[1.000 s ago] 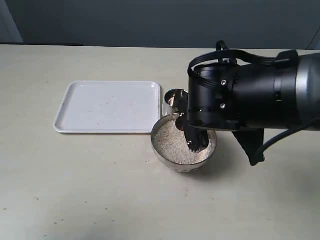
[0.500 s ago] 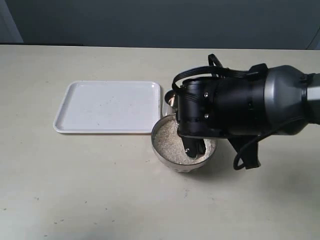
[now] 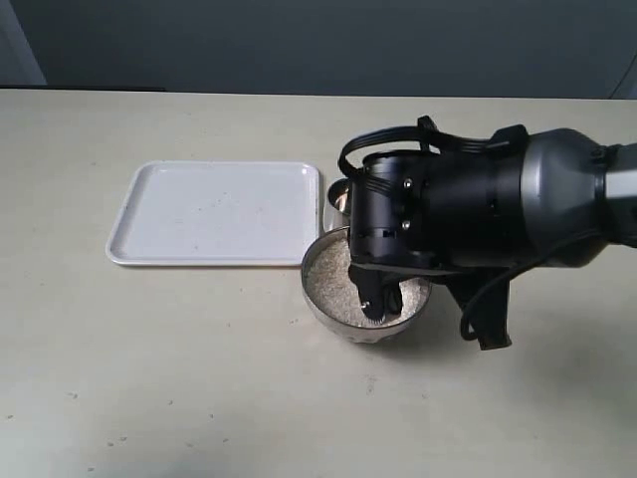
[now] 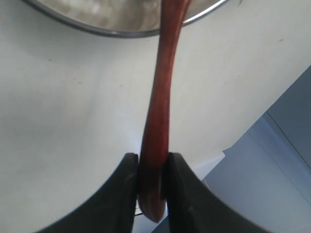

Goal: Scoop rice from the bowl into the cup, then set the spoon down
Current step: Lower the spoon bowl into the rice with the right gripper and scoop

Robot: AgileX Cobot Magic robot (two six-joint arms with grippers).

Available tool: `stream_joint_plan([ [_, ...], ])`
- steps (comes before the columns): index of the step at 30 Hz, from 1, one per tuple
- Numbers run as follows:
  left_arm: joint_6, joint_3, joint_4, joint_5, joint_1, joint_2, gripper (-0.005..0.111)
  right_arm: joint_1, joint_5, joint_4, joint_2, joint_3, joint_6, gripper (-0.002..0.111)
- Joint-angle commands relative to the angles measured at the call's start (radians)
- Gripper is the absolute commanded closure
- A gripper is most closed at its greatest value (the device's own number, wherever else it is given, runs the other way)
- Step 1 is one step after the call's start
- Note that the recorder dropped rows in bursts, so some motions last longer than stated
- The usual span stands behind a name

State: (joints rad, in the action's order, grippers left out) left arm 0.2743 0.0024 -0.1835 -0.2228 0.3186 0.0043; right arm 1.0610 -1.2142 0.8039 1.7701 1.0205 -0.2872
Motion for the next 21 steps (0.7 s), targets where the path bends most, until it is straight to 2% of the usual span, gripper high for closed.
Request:
stream_joint_plan([
  [1,-0.003,-0.002,0.003,0.015,0.003,-0.004,0.106,0.0,-0.007,0.025,0.001,0.004,0.009,0.109],
  [12,-0.003,-0.002,0.003,0.015,0.003,-0.004,0.106,0.0,0.023,-0.033,0.001,0.004,-0.009,0.109],
  [21,-0.003,-0.002,0.0,0.015,0.003,-0.004,0.106,-0.002,0.044,-0.163,0.001,0.004,-0.081,0.109],
])
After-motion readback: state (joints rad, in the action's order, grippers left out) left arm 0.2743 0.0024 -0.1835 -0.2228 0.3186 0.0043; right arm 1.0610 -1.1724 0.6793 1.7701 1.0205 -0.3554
